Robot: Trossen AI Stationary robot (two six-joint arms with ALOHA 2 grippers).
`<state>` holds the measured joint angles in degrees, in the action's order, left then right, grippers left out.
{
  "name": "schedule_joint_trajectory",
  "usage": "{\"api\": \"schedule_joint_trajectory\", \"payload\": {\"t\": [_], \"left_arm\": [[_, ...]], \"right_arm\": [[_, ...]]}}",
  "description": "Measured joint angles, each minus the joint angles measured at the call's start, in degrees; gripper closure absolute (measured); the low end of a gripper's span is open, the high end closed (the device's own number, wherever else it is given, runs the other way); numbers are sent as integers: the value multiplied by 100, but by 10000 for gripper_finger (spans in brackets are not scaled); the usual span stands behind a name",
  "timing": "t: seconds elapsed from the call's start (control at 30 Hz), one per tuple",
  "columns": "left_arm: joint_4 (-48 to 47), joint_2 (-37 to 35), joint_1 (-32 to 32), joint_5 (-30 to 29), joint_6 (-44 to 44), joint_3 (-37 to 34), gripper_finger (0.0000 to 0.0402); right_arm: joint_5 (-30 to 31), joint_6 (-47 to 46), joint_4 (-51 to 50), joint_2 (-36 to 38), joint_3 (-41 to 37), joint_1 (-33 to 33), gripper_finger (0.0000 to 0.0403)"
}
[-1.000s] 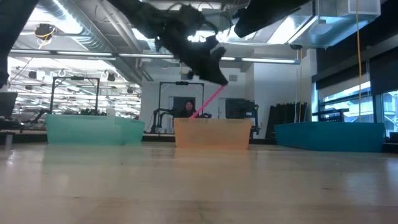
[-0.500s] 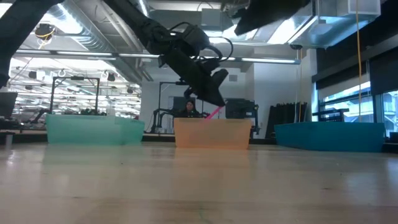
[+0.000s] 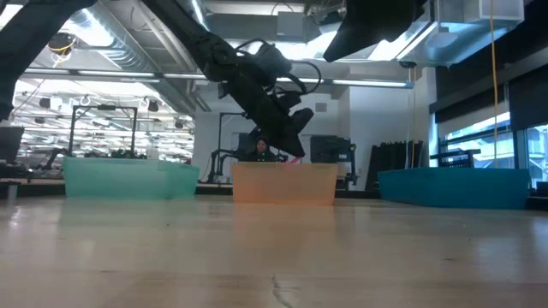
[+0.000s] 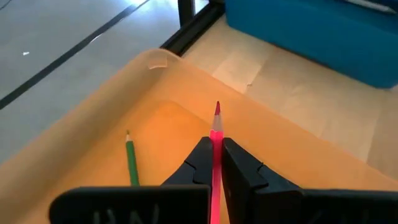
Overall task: Sort crayons/erasers/pens/pencils in bins
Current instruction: Put the pink pencil into the orange bin, then put the blue crayon into the blue bin
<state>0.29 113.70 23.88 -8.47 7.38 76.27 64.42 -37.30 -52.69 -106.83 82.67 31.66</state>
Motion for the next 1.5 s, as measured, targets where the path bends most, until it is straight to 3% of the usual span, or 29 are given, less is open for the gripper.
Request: {"api": "schedule_joint_trajectory", "payload": {"t": [0.23, 0.57, 0.8, 1.07, 1.3, 1.5], "left_arm": [[12, 90, -4, -1, -24, 0, 389], [18, 90, -4, -13, -177, 0, 330], [-86, 3, -8, -236, -195, -7, 319], [-816, -709, -397, -426, -730, -1, 319], [-1824, -1396, -1286, -582, -966, -2, 319], [-2774, -1890, -2175, -584, -964, -2, 319]], "right_arm": [[0, 0, 2, 0, 1, 0, 234], [-12, -12, 6, 0, 2, 0, 234], [-196, -199, -252, 81, 2, 61, 234], [-1578, -1873, -1965, 981, 7, 379, 234], [-3903, -1490, -2265, 1505, 11, 791, 234], [-5340, -1517, -2058, 1413, 11, 1206, 234]]}}
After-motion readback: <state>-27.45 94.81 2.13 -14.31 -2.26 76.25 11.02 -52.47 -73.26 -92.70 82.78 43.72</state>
